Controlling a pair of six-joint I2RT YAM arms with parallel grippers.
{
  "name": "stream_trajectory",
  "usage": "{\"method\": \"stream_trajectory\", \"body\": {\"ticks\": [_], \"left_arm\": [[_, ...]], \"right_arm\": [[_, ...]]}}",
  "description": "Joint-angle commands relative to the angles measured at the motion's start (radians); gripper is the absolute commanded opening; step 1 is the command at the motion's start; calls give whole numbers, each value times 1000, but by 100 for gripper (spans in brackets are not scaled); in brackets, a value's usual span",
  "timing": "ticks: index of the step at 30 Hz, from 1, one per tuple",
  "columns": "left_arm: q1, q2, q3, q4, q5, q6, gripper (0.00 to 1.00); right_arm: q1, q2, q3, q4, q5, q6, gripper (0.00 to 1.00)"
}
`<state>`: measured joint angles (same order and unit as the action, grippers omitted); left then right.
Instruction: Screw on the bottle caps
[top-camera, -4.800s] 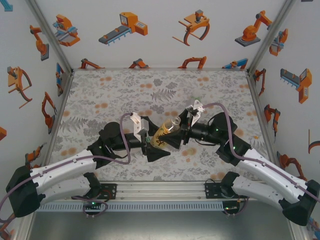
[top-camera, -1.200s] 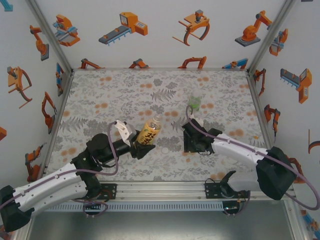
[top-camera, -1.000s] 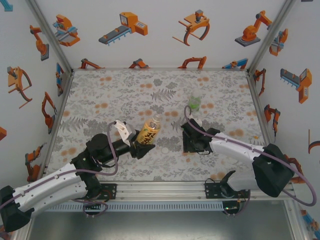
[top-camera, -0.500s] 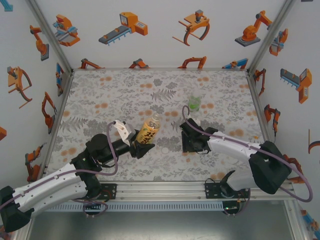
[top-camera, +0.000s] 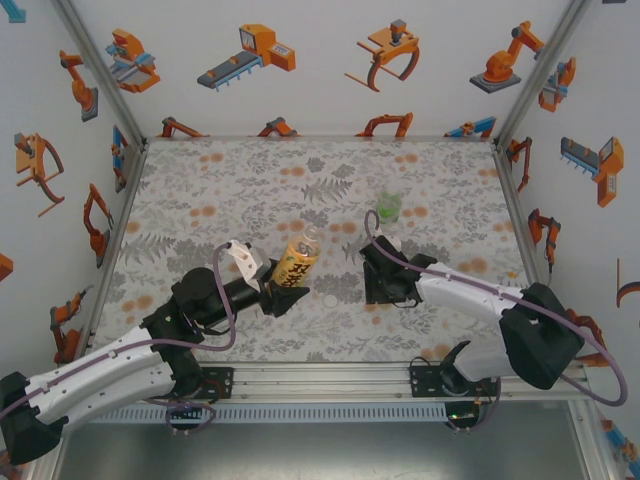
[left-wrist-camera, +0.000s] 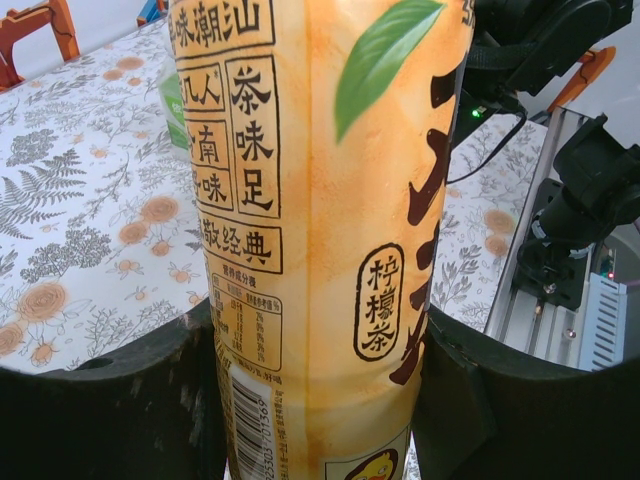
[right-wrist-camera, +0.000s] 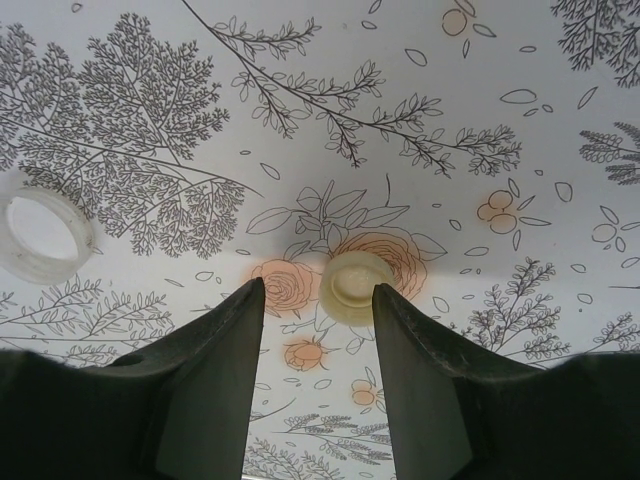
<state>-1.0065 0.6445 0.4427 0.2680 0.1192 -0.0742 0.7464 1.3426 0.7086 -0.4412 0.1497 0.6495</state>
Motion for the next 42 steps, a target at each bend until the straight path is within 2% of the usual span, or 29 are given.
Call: {"method": "stream_trajectory", "body": {"ticks": [1,42], "left_arm": [[5,-6,0,17,-6,-18,0],[6,0,4,23,2,-32,0]], "right_arm": [[-7,-28,36,-36,26,-24,46],[-19,46,-3,0,18,-31,46]]}}
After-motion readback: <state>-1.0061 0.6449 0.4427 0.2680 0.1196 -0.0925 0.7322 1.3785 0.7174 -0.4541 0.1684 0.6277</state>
